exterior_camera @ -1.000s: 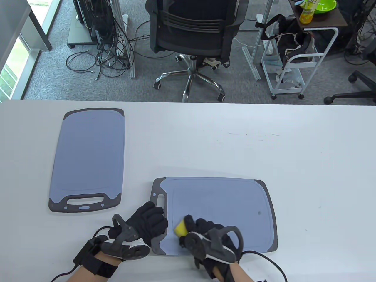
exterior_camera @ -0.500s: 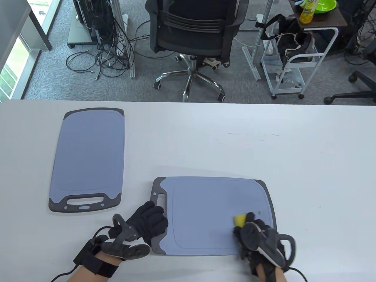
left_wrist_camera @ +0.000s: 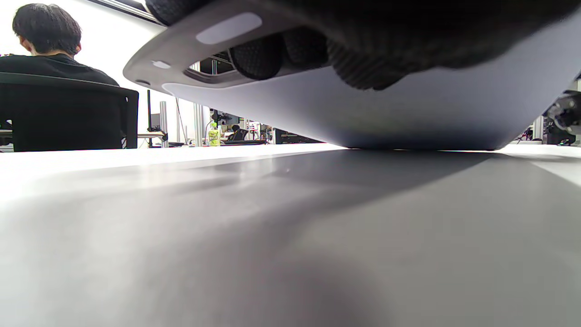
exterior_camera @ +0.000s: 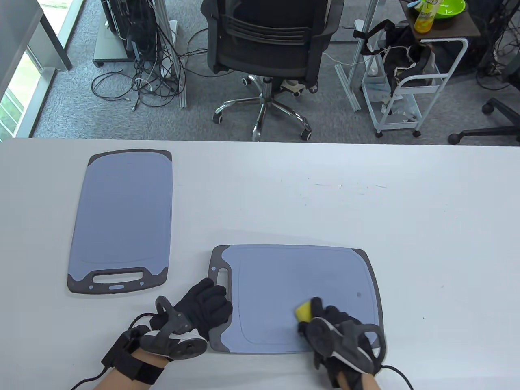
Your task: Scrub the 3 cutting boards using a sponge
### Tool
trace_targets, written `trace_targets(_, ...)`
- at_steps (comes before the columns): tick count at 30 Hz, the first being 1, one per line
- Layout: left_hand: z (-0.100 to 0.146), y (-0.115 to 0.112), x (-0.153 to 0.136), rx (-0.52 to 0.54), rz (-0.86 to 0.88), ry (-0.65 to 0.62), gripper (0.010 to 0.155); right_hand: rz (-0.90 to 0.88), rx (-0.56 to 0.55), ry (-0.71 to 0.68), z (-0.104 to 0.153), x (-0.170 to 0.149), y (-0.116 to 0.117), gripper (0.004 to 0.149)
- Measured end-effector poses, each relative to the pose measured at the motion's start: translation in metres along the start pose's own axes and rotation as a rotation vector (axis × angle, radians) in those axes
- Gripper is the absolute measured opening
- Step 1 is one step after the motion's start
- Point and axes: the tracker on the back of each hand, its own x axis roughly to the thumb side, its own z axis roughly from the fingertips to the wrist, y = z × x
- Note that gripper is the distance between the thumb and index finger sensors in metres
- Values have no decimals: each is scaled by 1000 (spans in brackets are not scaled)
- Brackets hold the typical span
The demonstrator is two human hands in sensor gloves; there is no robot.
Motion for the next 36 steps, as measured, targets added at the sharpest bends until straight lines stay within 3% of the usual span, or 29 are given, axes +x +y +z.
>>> trace_targets(3, 0, 0, 0, -4, 1, 3, 45, -71, 25, 221, 5, -68, 10, 71)
trace_targets(6, -1, 0, 0, -7, 0, 6, 45, -106, 61, 238, 4, -74, 11, 71)
trace_targets(8, -1, 0, 0, -9, 0, 11, 45, -16, -6, 173, 3, -52, 7, 71)
trace_targets(9, -1, 0, 0, -10, 1, 11, 45, 14, -18, 47, 2, -33, 3, 72)
trace_targets(11, -1, -1, 0, -11, 0, 10, 45, -54, -34, -70, 5, 14, -3, 72)
trace_targets(15, -2, -2, -3, -21, -6, 27, 45, -26, -79, -453, 21, 138, -17, 74)
trace_targets(17, -3, -2, -4, -26, -7, 33, 45, 4, -98, -562, 30, 183, -23, 75)
trace_targets(19, -3, -2, -4, -26, -10, 38, 45, 15, -109, -611, 35, 210, -25, 76)
trace_targets(21, -3, -2, -5, -28, -11, 42, 45, 85, -115, -610, 35, 215, -26, 77)
trace_targets(23, -4, -2, -5, -32, -11, 41, 45, 79, -119, -599, 34, 201, -23, 77)
trace_targets(26, -4, -2, -6, -37, -12, 44, 45, 86, -88, -489, 32, 151, -15, 77)
trace_targets(28, -4, -2, -6, -40, -13, 46, 45, 63, -82, -434, 31, 111, -9, 77)
trace_targets(33, -5, -2, -6, -43, -11, 50, 45, 49, 3, -55, 22, -28, 7, 75)
trace_targets(36, -6, -3, -7, -51, -11, 57, 45, 38, 56, 103, 22, -85, 13, 74)
